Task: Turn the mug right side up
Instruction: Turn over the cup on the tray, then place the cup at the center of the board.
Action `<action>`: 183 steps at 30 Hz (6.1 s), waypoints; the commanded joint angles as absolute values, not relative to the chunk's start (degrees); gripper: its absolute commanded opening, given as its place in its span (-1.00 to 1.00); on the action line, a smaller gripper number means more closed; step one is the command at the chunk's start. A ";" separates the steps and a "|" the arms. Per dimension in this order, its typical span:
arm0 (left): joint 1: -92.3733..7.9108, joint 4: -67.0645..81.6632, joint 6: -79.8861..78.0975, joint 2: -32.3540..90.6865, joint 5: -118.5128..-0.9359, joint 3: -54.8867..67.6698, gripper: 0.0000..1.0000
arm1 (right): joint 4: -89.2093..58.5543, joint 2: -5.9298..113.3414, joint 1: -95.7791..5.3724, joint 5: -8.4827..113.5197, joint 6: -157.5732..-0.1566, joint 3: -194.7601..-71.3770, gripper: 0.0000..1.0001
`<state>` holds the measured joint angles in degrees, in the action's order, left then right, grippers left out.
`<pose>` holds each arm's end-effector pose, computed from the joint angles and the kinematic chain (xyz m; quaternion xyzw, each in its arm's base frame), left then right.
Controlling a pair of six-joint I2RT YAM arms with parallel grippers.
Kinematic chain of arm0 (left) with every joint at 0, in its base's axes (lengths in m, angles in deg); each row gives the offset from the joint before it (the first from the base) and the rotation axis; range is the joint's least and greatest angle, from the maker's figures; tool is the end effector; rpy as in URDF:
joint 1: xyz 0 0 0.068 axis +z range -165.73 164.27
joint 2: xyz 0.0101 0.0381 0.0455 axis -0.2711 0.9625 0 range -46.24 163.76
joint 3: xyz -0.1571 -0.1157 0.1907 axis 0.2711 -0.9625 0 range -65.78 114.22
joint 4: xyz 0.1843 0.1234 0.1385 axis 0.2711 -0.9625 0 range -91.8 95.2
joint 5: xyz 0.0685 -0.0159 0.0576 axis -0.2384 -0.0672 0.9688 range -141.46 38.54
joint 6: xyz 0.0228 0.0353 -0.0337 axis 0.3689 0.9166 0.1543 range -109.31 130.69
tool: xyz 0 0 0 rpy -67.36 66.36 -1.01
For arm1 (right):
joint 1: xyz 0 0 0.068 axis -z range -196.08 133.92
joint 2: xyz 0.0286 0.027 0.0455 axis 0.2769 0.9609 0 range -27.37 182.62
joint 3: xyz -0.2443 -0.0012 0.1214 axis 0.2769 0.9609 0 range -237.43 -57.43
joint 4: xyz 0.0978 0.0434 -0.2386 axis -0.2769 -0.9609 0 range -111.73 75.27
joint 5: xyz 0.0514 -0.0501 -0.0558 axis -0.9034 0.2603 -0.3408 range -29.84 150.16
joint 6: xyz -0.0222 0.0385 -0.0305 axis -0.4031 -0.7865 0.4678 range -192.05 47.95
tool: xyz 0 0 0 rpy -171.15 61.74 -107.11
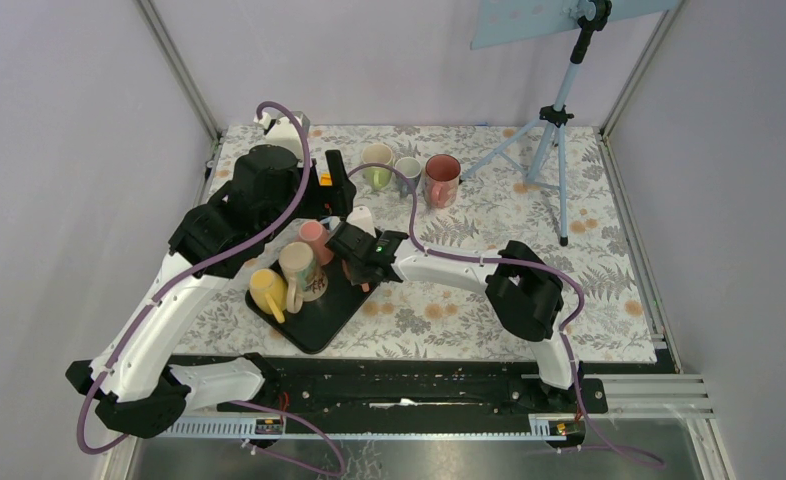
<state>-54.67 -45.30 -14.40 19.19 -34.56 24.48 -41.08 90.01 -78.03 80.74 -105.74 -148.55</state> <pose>0.1659 -0.1207 0.4643 0.0233 0.8406 -0.1736 0.5125 0.2241 0.3938 0.2080 -0.1720 0.9178 0.1201 0.3371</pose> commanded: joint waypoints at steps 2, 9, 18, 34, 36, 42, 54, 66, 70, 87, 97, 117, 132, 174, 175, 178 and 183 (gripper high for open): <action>-54.46 -42.79 -14.43 18.27 -35.15 24.49 0.97 | -41.81 90.85 -78.57 83.59 -105.50 -149.95 -0.22; -54.49 -42.88 -14.28 18.18 -35.16 24.55 0.97 | -41.83 91.49 -79.07 83.39 -105.63 -150.33 -0.28; -54.42 -42.88 -14.28 18.42 -35.34 24.72 0.97 | -41.79 91.23 -79.27 84.08 -105.90 -150.06 -0.28; -54.48 -42.80 -14.62 17.93 -35.58 23.90 0.97 | -42.81 91.38 -79.27 84.00 -104.77 -152.85 -0.90; -54.47 -42.75 -14.95 17.88 -36.12 23.65 0.97 | -42.93 91.03 -79.23 83.81 -104.91 -152.51 -1.00; -54.45 -41.21 -16.64 16.34 -38.19 21.59 0.97 | -42.80 86.35 -79.19 84.17 -105.11 -150.98 -1.00; -54.47 -38.22 -20.33 13.50 -41.02 19.55 0.97 | -38.23 75.25 -78.39 83.68 -105.96 -143.76 -1.00; -54.19 -30.69 -24.03 10.12 -48.73 14.90 0.97 | -34.27 64.23 -72.47 79.24 -105.32 -140.52 -1.00; -53.23 -28.40 -24.78 10.50 -52.81 13.76 0.97 | -33.77 61.06 -69.39 78.18 -104.89 -140.52 -1.00; -32.44 4.28 -43.07 12.36 -97.71 -6.10 0.97 | -33.61 54.29 -61.97 76.42 -102.39 -144.71 -1.00; -30.97 23.59 -55.31 15.94 -103.85 -14.88 0.97 | -30.39 52.84 -61.58 74.77 -103.23 -147.01 -1.00; -33.92 57.27 -78.48 25.87 -101.56 -23.36 0.97 | -18.75 51.35 -61.60 65.50 -112.22 -143.85 -1.00; -34.32 79.21 -94.16 29.36 -97.39 -24.10 0.54 | -5.96 48.47 -60.62 56.82 -120.43 -136.31 -1.00; -34.97 72.64 -91.09 29.47 -94.58 -20.88 -0.51 | 11.17 48.26 -58.89 50.18 -131.20 -123.84 -1.00; -34.96 72.69 -91.09 29.52 -94.46 -21.01 -0.54 | 11.19 48.37 -58.91 50.20 -131.16 -123.71 -1.00; -34.98 72.65 -90.94 29.61 -94.15 -21.08 -0.60 | 11.70 48.22 -58.91 50.35 -131.11 -122.76 -1.00; -34.98 67.62 -87.05 29.17 -94.37 -19.80 -1.00 | 11.74 47.66 -58.95 50.87 -130.58 -121.06 -1.00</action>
